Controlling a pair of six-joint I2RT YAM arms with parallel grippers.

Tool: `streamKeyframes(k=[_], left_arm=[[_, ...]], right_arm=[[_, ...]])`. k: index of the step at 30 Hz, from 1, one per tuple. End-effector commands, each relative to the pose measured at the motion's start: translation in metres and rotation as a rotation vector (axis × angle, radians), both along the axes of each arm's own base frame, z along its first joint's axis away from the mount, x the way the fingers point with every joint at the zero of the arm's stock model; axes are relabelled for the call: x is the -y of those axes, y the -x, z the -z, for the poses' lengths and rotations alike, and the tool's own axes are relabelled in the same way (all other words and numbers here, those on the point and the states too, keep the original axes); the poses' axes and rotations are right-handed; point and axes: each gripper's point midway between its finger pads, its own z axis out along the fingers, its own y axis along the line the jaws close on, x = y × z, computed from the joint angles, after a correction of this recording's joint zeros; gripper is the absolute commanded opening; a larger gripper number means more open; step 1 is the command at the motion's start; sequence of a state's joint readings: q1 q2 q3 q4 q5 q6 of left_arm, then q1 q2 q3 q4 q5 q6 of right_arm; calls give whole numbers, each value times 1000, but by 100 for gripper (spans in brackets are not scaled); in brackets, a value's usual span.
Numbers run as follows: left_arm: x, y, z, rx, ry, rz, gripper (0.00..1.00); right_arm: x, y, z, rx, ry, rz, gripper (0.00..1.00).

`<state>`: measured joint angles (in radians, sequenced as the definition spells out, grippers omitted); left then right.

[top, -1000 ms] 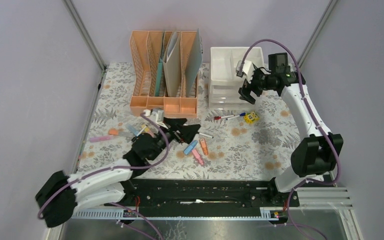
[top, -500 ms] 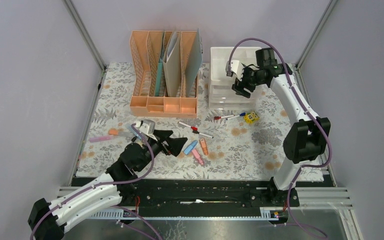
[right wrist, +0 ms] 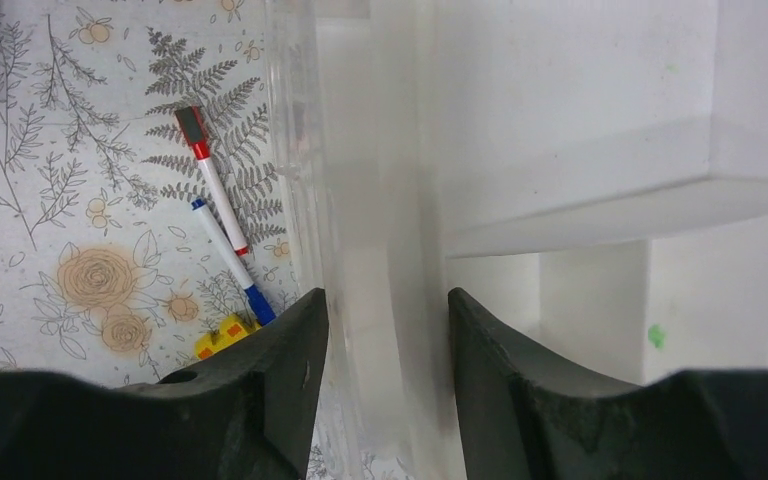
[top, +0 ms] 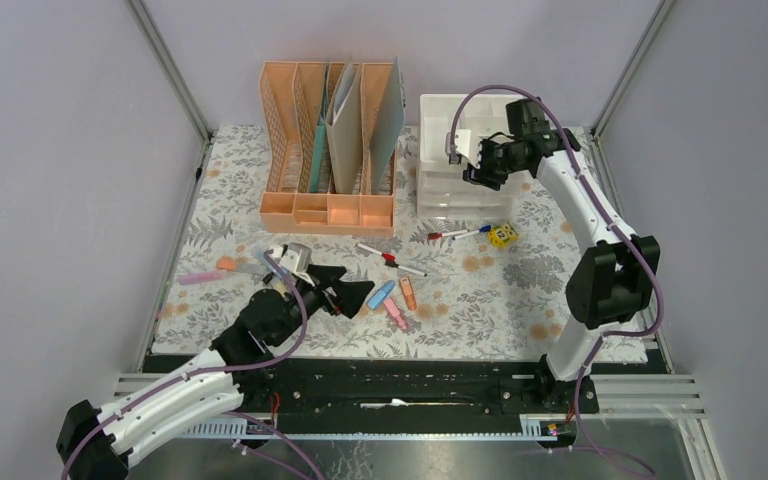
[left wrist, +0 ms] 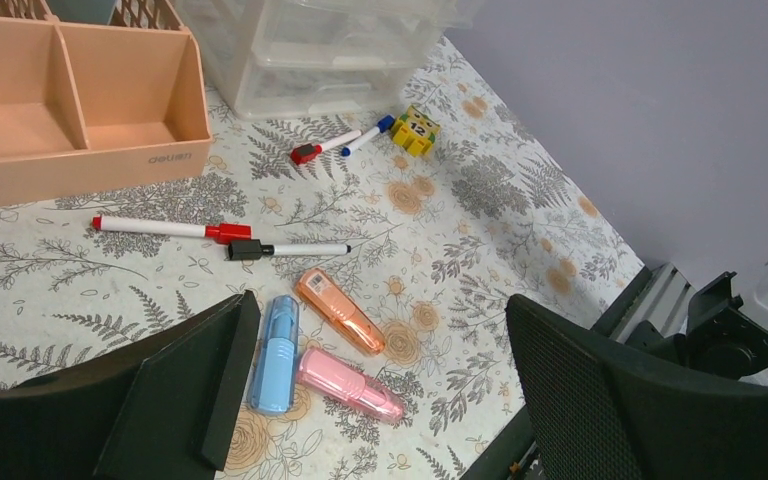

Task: Organize the desk
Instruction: Open the drawer in the storage box.

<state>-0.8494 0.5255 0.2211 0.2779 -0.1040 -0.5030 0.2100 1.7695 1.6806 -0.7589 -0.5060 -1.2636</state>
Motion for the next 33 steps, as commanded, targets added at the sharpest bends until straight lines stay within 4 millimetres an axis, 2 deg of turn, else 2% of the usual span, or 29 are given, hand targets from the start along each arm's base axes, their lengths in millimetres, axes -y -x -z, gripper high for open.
streamKeyframes(k=[1,5,9,10,12,14,17,20,24,26,28,30,32,33], left_arm=[[4,2,-7,15,30,24,99],[4,3,-7,17,35,31,99],[5,4,-10,22,41,39,99],[5,4,-11,22,43,38,99],[6,5,-11,24,45,42,99],[7,5,-10,24,46,46,99],[9,5,-12,27,51,57,99],[13,6,-15,32,62,70,99],[21,5,-19,24,103,95,99],[31,5,-21,-5,122,128,99],[44,6,-22,-29,132,172,99],[57,6,-20,-61,130,219,99],[67,5,-17,-92,118,252,99],[71,5,-16,-103,114,265,99]], right_arm=[[-4,67,33,-249,30,-85,51],[-14,85,12,-274,-38,-128,51],[-21,93,-10,-285,-94,-131,52],[-21,90,-13,-284,-100,-105,53],[-17,77,-16,-271,-98,-16,71],[-12,58,-18,-233,-96,89,81],[-7,41,-21,-213,-96,181,85],[-10,37,-32,-211,-128,213,86],[-20,46,-71,-179,-221,197,99],[-22,54,-92,-163,-253,191,100],[-20,62,-102,-170,-259,204,100],[-15,70,-103,-192,-246,228,100],[-13,85,-97,-230,-229,214,99],[-13,93,-92,-251,-225,207,96]])
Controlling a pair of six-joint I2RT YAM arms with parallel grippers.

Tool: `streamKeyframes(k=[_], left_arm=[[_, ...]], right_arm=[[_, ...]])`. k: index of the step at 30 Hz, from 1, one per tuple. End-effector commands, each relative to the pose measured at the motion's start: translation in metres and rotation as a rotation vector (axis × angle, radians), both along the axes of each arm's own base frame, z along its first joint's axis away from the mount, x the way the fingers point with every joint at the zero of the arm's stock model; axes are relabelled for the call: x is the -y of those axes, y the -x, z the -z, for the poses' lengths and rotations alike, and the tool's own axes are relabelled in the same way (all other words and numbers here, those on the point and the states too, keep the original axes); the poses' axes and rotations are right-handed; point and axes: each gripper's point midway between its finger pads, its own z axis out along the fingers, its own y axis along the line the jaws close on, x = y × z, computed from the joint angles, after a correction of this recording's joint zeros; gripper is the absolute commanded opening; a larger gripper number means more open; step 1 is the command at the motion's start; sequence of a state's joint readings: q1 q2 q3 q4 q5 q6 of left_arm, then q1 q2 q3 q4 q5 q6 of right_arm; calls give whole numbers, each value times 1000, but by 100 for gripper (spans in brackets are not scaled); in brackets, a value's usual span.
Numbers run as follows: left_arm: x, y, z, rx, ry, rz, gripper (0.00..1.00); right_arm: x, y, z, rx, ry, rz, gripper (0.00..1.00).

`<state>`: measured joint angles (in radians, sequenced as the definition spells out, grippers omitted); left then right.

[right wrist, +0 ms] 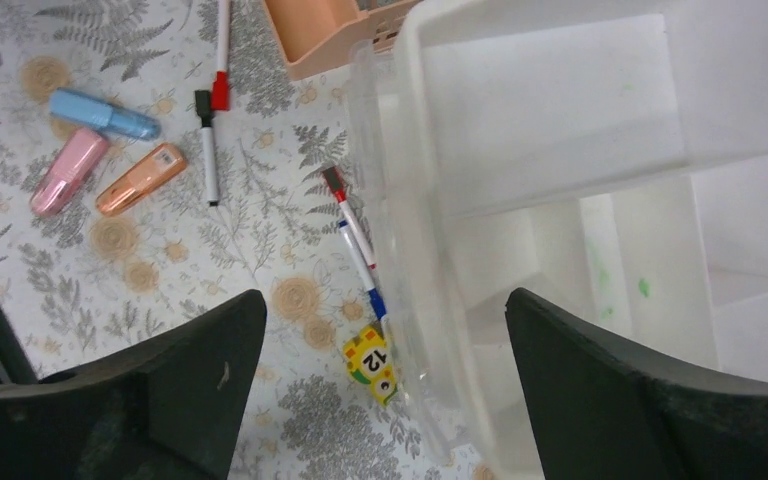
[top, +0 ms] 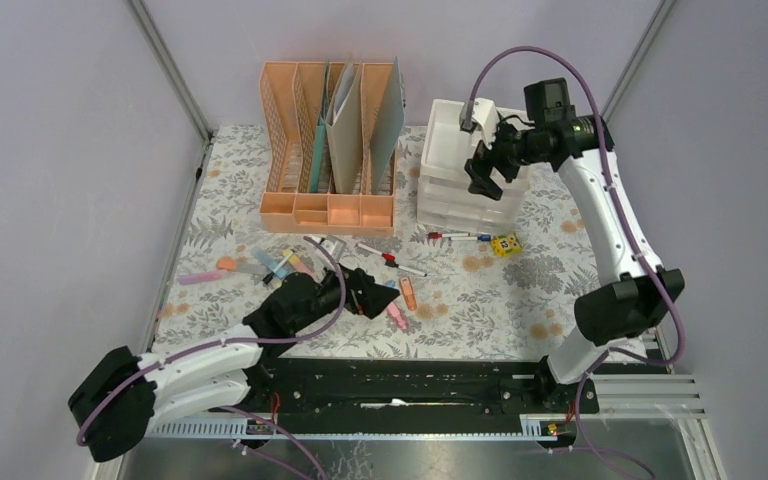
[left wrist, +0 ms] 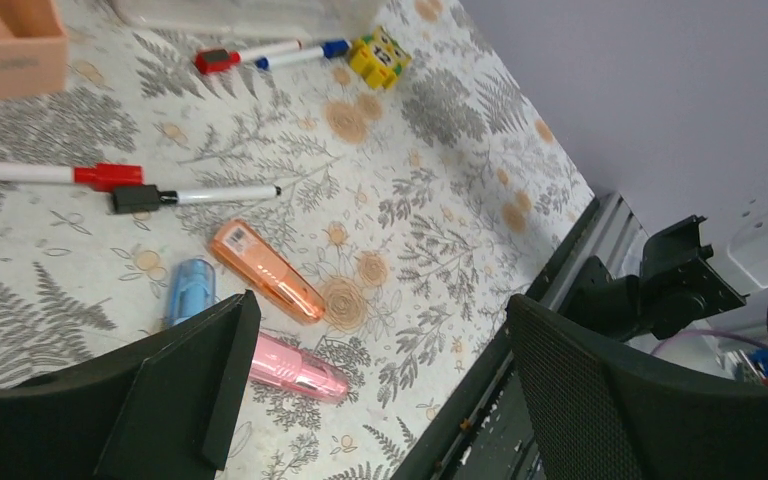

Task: Organize the desk
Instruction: Open the drawer in the storage box.

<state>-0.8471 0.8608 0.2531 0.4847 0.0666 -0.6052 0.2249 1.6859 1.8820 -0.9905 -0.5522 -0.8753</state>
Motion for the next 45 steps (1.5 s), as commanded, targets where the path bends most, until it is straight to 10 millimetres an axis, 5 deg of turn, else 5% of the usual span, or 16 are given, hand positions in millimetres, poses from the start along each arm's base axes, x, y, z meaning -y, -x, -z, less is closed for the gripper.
streamKeyframes(k=[1,3,5,11,22,29,35,40,45], left_arm=[[27,1,-42,28,119,103,99],[29,2,-37,15,119,110,99],[27,2,-36,15,130,108,99],[22,2,-37,17,137,91,99],[18,2,-34,16,132,78,99],[18,1,-35,20,134,79,99],[16,0,-35,20,127,73,99],[15,-1,-37,29,126,69,99],[16,-2,-39,33,129,72,99]], right_arm=[[0,49,-5,-88,-26,-19,89],[4,58,10,-131,-11,1,65],[8,63,25,-165,9,23,58],[25,42,50,-127,71,156,61],[38,-2,57,-61,140,275,68],[44,-13,95,-60,223,231,69],[32,16,117,-180,222,56,55],[17,45,93,-270,164,-86,40],[15,60,77,-356,158,-154,46]])
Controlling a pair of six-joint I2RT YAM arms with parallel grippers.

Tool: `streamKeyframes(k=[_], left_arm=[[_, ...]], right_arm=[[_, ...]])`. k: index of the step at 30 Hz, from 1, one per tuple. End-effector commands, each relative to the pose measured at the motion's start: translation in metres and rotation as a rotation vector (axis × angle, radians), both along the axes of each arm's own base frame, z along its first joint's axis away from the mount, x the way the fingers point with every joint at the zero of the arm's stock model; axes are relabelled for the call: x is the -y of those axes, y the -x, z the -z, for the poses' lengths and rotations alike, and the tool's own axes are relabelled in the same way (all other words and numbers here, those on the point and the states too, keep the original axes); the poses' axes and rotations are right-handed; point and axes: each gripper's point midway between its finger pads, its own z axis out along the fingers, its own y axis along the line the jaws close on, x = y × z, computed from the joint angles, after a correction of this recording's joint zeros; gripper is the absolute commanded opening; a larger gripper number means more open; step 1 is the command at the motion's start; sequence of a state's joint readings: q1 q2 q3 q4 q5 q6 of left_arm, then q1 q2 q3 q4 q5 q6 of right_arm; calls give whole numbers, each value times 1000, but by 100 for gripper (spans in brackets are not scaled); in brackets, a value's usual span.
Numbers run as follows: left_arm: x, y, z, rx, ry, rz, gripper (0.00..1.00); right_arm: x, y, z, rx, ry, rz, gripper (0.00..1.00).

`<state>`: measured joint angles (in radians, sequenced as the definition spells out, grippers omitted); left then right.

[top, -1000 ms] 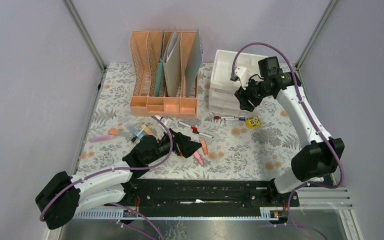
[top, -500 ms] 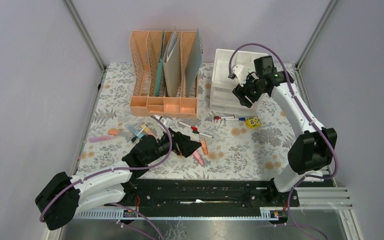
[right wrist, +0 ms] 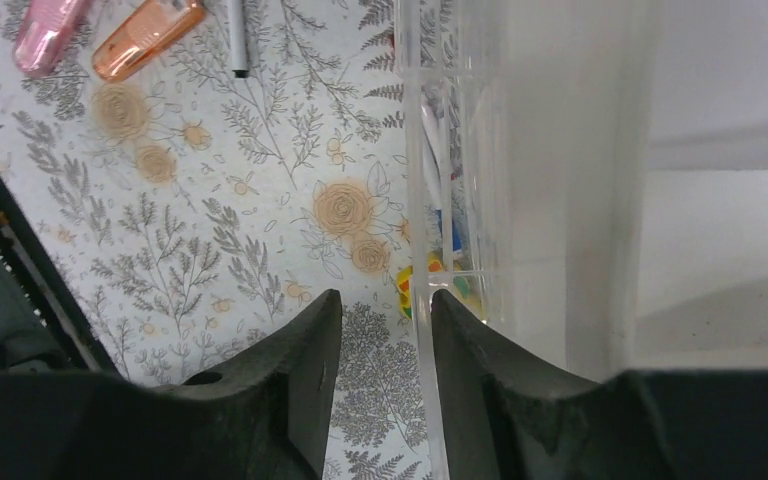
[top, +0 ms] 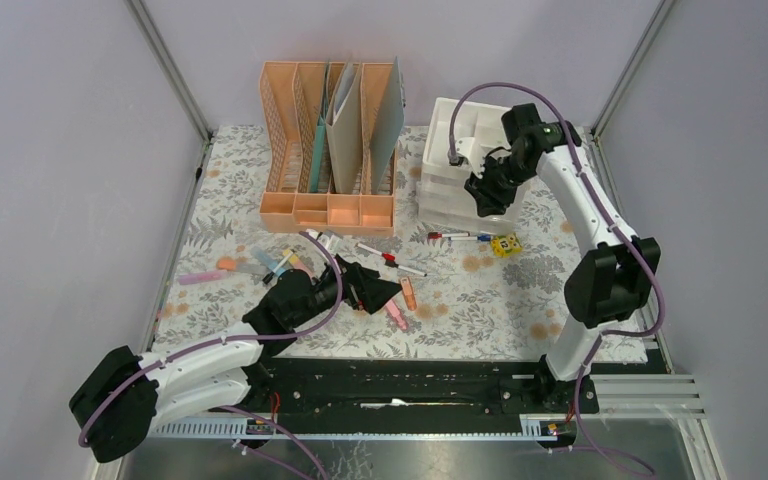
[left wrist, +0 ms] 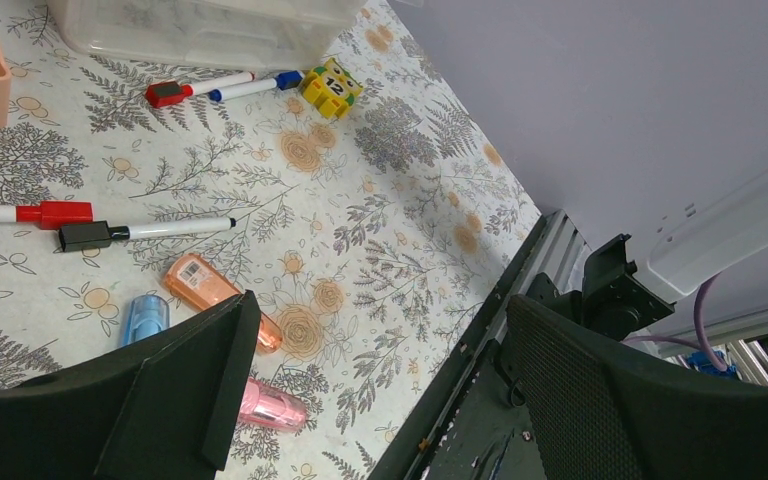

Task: Organize the desk
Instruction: Open the drawer in the storage box.

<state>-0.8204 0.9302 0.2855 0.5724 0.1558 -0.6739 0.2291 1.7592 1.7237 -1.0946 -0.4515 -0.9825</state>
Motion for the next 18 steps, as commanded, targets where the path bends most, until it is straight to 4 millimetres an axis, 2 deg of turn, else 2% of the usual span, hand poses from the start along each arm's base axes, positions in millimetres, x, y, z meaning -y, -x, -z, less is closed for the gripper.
streamKeyframes(k=[1,4,12,15,18], left_arm=[[2,-1,-23,60,49,14,99],[2,0,-22,60,49,18,99],[-1,2,-21,63,44,16,99],[-2,1,-21,64,42,13,99],[-1,0,-21,66,42,15,99]], right_arm=[[-10,34,-14,-147,-40,-102,51],[-9,41,-10,-213,-31,-103,61],[-14,52,2,-335,-52,-104,62],[-19,58,-5,-332,-89,-111,62],[-27,63,-23,-301,-136,-111,65]])
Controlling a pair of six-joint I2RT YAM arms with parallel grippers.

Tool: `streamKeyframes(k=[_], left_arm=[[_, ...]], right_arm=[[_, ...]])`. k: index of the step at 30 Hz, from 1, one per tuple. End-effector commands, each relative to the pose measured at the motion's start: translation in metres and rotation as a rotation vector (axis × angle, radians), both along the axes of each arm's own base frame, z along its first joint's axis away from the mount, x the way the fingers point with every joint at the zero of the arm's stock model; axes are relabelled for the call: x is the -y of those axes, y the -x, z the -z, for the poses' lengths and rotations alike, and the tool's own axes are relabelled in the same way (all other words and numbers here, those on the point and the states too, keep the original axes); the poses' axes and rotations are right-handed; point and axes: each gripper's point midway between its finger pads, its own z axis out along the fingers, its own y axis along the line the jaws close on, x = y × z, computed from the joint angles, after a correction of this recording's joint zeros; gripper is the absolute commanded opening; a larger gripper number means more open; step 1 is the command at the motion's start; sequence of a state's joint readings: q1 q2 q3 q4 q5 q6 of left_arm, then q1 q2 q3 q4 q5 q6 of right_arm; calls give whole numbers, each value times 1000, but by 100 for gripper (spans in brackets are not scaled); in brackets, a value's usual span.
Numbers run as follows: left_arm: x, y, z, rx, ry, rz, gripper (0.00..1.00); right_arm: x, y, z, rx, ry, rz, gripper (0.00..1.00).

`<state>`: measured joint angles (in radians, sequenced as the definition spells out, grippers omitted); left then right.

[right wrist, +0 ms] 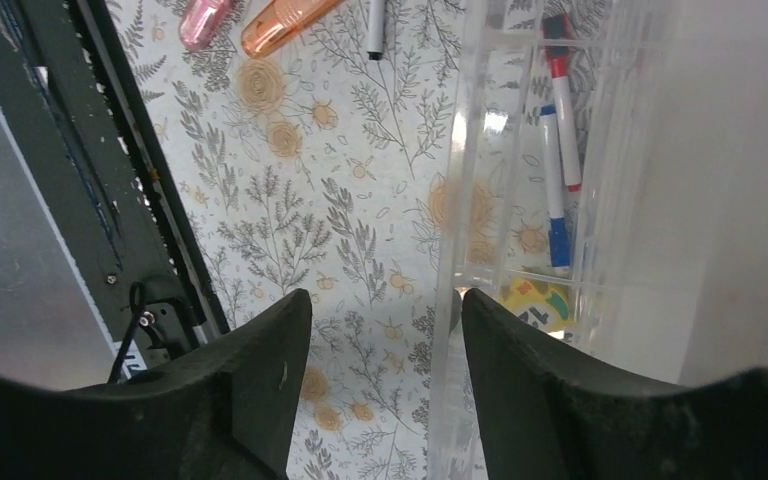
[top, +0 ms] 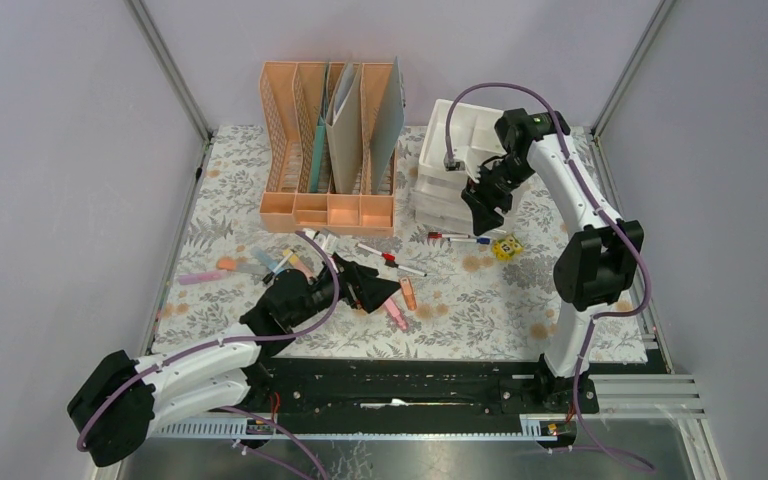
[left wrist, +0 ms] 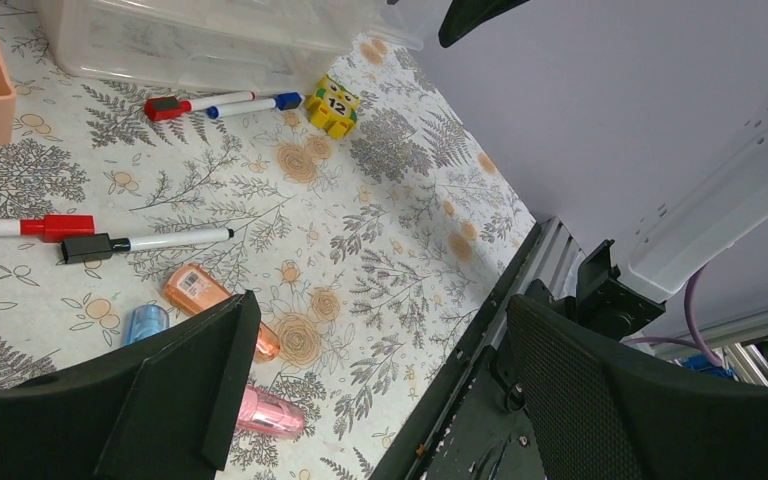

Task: Organize the desk
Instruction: Open the drawer in the storage box.

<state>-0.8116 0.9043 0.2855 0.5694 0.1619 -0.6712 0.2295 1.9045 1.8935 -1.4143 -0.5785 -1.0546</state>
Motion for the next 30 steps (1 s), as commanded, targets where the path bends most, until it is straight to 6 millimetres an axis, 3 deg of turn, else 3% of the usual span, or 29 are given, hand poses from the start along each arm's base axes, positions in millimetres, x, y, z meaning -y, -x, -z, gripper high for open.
streamKeyframes(k=[1,5,14,15,17,24,26,30], left_arm=[[2,0,-15,50,30,19,99],[6,-1,-18,49,32,30,99],[2,2,-21,51,40,26,99],[1,2,-21,52,41,24,99],[0,3,-21,55,42,21,99],[-1,3,-19,52,41,22,99],[-1,3,-19,53,40,21,99],[-1,3,-20,55,41,20,99]], right_arm=[[-16,24,-33,-13,-95,-4,67],[-17,14,-48,41,-98,39,80],[-19,-21,-78,209,-131,193,80],[-20,-24,-80,218,-136,212,78],[-17,-31,-80,254,-125,244,64],[12,-58,-48,367,32,348,16],[16,-59,-40,366,59,347,9],[25,-69,-24,394,113,345,9]])
